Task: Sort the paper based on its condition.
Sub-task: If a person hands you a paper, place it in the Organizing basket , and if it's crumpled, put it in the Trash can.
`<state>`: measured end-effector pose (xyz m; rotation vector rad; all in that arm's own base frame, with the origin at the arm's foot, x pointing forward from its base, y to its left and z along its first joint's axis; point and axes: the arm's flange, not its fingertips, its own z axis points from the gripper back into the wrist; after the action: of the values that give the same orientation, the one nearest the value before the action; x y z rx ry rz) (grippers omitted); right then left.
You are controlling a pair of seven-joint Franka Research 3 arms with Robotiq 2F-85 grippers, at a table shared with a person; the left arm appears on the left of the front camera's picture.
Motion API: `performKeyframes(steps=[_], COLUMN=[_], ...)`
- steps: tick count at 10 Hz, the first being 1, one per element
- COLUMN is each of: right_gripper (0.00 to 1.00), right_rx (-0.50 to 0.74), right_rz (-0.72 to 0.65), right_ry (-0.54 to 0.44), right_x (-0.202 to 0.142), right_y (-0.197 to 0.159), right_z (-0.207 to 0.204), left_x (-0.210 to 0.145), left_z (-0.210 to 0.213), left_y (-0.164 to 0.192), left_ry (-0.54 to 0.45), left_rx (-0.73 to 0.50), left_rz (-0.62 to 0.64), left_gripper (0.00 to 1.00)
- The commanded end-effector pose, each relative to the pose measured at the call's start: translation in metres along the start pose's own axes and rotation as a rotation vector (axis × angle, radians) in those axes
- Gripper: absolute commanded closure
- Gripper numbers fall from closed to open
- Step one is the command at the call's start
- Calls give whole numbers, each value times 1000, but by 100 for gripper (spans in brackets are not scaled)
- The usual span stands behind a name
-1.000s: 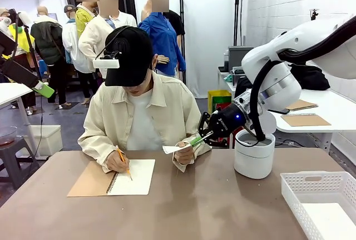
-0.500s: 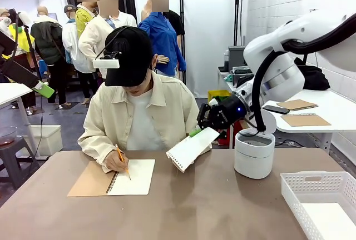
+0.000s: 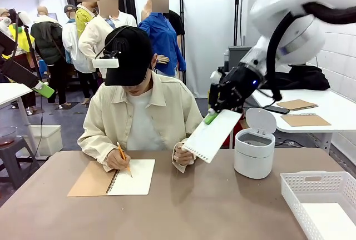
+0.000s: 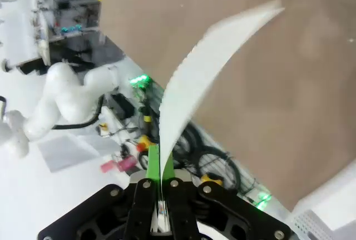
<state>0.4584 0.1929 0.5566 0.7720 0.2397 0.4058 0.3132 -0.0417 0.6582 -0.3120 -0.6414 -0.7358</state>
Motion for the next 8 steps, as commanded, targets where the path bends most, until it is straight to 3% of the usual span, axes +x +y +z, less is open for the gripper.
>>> performKeyframes(steps=[1,4,8], right_gripper=[100,100,100], right_rx=[-171,-427,-750], right_rz=[157,294,205], right_ry=[-88,-160,-83], right_x=[-33,-74,-122], right_y=[10,24,8], right_z=[31,56,63], left_x=[0,0,0], left_z=[1,1,1], left_y=[0,0,0], left_ry=[-5,-5,-5], left_rx=[1,1,1], left_rz=[1,1,1], left_gripper=[0,0,0])
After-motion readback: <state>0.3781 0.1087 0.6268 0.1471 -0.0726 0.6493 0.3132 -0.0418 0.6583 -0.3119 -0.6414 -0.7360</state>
